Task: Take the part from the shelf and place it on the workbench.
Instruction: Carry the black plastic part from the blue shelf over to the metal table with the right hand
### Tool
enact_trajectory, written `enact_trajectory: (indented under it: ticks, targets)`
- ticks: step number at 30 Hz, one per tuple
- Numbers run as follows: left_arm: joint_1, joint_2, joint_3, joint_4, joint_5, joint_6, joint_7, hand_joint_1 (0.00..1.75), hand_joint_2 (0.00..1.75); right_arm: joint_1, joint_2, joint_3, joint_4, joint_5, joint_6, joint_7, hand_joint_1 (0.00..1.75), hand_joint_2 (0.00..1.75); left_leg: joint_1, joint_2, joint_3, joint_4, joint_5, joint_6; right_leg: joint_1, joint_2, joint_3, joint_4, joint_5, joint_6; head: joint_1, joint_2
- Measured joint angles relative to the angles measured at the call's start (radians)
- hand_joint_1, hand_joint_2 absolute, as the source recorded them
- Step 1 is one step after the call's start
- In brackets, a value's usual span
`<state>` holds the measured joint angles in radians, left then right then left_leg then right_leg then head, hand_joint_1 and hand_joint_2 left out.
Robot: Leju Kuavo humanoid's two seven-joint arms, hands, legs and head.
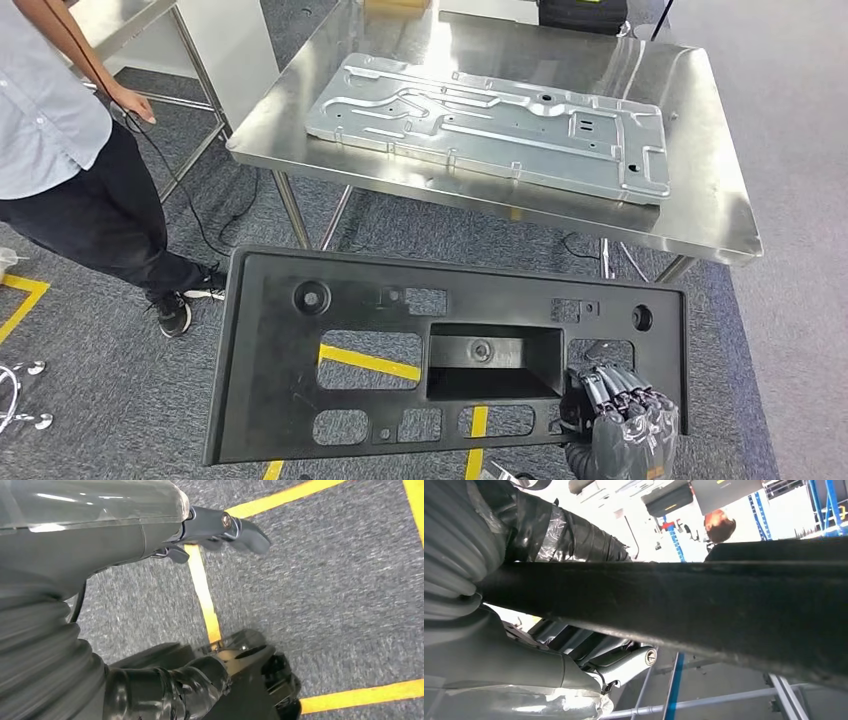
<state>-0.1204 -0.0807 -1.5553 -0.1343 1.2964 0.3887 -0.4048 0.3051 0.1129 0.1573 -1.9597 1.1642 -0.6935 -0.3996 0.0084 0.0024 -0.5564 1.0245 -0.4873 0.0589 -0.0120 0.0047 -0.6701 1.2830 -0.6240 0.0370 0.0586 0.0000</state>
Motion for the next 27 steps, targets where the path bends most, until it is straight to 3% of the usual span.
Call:
enact_trajectory:
  ticks: [3, 5, 9, 11, 13, 14, 15, 16, 18, 20, 24, 25, 27]
  targets:
    - [0.000, -0.001, 0.000, 0.000, 0.000, 0.000, 0.001, 0.00, 1.75, -0.001, 0.000, -0.003, -0.001, 0.000, 0.000, 0.000, 1.75, 1.75, 0.000, -0.002, 0.016, 0.000, -0.010, -0.006, 0.002, -0.001, 0.057, -0.166, 0.108, -0.011, 0.000, 0.000]
    - [-0.001, -0.001, 0.000, 0.000, 0.000, 0.000, 0.001, 0.00, 1.75, -0.001, 0.000, -0.004, -0.003, 0.000, 0.000, 0.000, 1.75, 1.75, -0.001, -0.003, 0.019, -0.001, -0.015, -0.016, 0.009, -0.003, 0.081, -0.236, 0.120, -0.025, 0.000, 0.000]
    - [-0.001, -0.002, 0.000, 0.000, 0.000, 0.000, 0.001, 0.00, 1.75, 0.000, 0.000, -0.007, -0.008, 0.002, 0.000, 0.000, 1.75, 1.75, -0.002, -0.003, 0.016, 0.032, -0.023, -0.042, 0.007, -0.004, 0.092, -0.252, 0.140, -0.050, -0.001, 0.000]
    - [-0.003, -0.002, 0.000, 0.000, -0.002, 0.000, 0.001, 0.00, 1.75, -0.003, 0.000, -0.008, -0.009, 0.004, 0.000, 0.000, 1.75, 1.75, 0.001, -0.003, -0.018, 0.104, -0.070, -0.050, 0.004, -0.006, 0.102, -0.255, 0.139, -0.060, -0.003, 0.000]
    - [-0.003, -0.002, 0.000, 0.000, -0.005, 0.000, 0.001, 0.00, 1.75, -0.007, 0.000, -0.009, -0.010, 0.008, 0.000, 0.000, 1.75, 1.75, 0.003, -0.003, -0.076, 0.217, -0.132, -0.056, 0.005, -0.007, 0.102, -0.255, 0.138, -0.064, -0.004, 0.000]
    - [-0.002, -0.002, 0.000, 0.000, -0.007, -0.001, 0.001, 0.00, 1.75, -0.009, 0.000, -0.009, -0.010, 0.011, 0.000, 0.002, 1.75, 1.75, 0.004, -0.003, -0.099, 0.256, -0.146, -0.059, 0.005, -0.006, 0.102, -0.255, 0.138, -0.065, -0.004, 0.000]
    - [-0.002, -0.002, 0.000, 0.000, -0.010, -0.001, 0.001, 0.00, 1.75, -0.011, 0.000, -0.010, -0.010, 0.014, 0.000, 0.003, 1.75, 1.75, 0.004, -0.003, -0.108, 0.266, -0.142, -0.062, 0.006, -0.006, 0.103, -0.254, 0.137, -0.064, -0.004, 0.000]
    - [-0.002, -0.002, 0.000, 0.000, -0.012, -0.001, 0.001, 0.00, 1.75, -0.014, -0.001, -0.010, -0.010, 0.017, 0.000, 0.006, 1.75, 1.75, 0.005, -0.003, -0.101, 0.239, -0.118, -0.063, 0.005, -0.005, 0.105, -0.254, 0.136, -0.063, -0.004, 0.000]
    - [-0.003, -0.001, 0.000, 0.000, -0.019, -0.001, 0.002, 0.00, 1.75, -0.025, -0.003, -0.010, -0.010, 0.021, 0.000, 0.014, 1.75, 1.75, 0.006, -0.003, -0.052, 0.116, -0.042, -0.060, 0.005, -0.004, 0.109, -0.254, 0.133, -0.058, -0.003, 0.000]
    - [-0.005, -0.001, 0.000, 0.000, -0.028, -0.002, 0.002, 0.00, 1.75, -0.041, -0.010, -0.011, -0.011, 0.026, 0.000, 0.027, 1.75, 1.75, 0.001, -0.003, -0.019, 0.023, -0.010, -0.049, 0.007, -0.004, 0.108, -0.251, 0.131, -0.049, -0.003, 0.000]
    - [-0.004, -0.001, 0.000, 0.000, -0.043, -0.003, 0.004, 0.00, 1.75, -0.085, -0.045, -0.010, -0.013, 0.046, 0.000, 0.077, 1.75, 1.75, 0.000, -0.004, -0.013, 0.003, 0.006, -0.020, 0.008, -0.004, 0.102, -0.243, 0.124, -0.026, -0.002, 0.000]
    - [-0.006, -0.001, 0.000, 0.000, -0.046, -0.004, 0.004, 0.00, 1.75, -0.100, -0.058, -0.010, -0.012, 0.050, 0.000, 0.091, 1.75, 1.75, 0.001, -0.003, -0.010, -0.001, 0.009, -0.014, 0.007, -0.004, 0.093, -0.223, 0.111, -0.021, -0.002, 0.000]
    - [-0.011, -0.001, 0.000, 0.000, -0.053, -0.005, 0.004, 0.00, 1.75, -0.133, -0.085, -0.007, -0.008, 0.055, 0.000, 0.121, 1.75, 1.75, 0.002, -0.002, -0.008, -0.005, 0.011, -0.007, 0.004, -0.005, 0.047, -0.127, 0.060, -0.012, -0.001, 0.000]
